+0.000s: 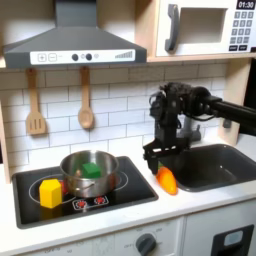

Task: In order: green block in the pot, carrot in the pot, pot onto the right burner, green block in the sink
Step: 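Put the carrot in the pot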

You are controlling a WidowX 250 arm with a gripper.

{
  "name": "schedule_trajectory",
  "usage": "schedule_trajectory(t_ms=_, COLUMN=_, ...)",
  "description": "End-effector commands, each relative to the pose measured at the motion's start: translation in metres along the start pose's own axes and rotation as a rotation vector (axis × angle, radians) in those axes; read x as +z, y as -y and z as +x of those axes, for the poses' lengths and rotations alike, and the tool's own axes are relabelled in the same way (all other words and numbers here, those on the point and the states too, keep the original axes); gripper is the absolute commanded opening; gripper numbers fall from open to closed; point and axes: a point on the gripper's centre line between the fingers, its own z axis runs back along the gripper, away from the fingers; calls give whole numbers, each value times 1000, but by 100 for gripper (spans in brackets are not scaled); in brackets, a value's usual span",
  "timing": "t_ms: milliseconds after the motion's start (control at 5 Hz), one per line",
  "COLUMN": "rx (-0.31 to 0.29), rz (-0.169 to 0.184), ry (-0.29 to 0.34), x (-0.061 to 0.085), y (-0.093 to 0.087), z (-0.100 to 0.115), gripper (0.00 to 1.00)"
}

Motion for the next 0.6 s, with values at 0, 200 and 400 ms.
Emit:
schedule_trajectory(t_ms=0, rx=-58, rz=-5, ry=-27, x=-12, y=10, z=-2, gripper=100)
schedule_trajectory(t_ms=200, rx=-67, rz=2, ry=-33, x=-17, y=10, z=-3, gripper=100)
schedule_trajectory(t_ms=400, rx=-89, rz=12, ry=-31, x=-21, y=13, z=0, gripper=100)
